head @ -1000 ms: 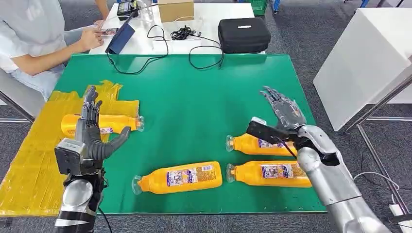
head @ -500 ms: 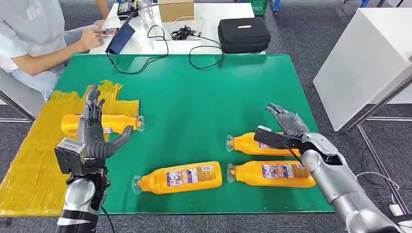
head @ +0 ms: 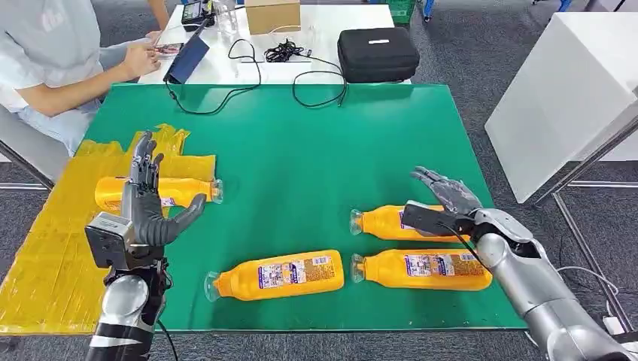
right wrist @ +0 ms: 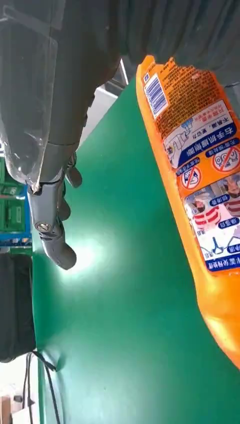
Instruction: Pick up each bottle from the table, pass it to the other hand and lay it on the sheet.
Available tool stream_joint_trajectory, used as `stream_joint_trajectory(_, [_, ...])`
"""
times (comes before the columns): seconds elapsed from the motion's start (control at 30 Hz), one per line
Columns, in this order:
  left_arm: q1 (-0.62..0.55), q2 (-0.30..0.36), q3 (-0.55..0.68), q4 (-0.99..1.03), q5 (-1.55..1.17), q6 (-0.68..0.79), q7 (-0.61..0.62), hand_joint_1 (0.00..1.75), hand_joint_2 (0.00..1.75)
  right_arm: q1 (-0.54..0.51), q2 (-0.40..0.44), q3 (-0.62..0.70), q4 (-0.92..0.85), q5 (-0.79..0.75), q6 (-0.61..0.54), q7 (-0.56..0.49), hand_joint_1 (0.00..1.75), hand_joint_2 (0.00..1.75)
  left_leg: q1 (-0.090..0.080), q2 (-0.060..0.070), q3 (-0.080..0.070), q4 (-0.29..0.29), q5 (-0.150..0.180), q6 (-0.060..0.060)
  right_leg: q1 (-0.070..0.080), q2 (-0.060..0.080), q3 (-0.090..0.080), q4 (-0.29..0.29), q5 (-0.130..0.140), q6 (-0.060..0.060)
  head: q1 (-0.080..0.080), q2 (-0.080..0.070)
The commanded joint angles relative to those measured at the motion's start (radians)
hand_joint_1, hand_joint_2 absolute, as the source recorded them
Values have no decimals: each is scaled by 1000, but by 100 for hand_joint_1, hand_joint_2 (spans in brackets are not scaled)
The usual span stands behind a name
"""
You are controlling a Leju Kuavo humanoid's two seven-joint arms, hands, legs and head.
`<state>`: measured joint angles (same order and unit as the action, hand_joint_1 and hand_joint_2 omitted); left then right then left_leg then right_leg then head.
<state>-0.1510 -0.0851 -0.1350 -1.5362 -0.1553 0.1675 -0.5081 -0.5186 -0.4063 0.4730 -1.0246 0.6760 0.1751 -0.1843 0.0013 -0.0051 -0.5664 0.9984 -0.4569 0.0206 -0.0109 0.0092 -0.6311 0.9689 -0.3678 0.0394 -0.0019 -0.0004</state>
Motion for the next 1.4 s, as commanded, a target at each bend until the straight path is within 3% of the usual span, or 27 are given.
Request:
stream_joint_trajectory(0.03, [-40,1,-16,70,11,5,-3,0,175,-24,-12,43,20,-36,6,-14,0,175,0,0,3,-1,-1,-1,0,-1,3,-1,-1,-1,0,0])
stream_joint_trajectory(0.57, [-43,-2,-14,99,25,6,-6,0,175,-26,-59,88,21,-29,13,21,0,175,0,0,5,0,-2,-1,0,-1,5,0,-2,-1,0,0])
stream_joint_trajectory(1.4, [-61,-2,-25,123,40,9,-3,0,175,-42,-48,184,166,18,18,50,0,175,0,0,3,0,-1,-1,0,-1,3,-1,-1,-1,0,0])
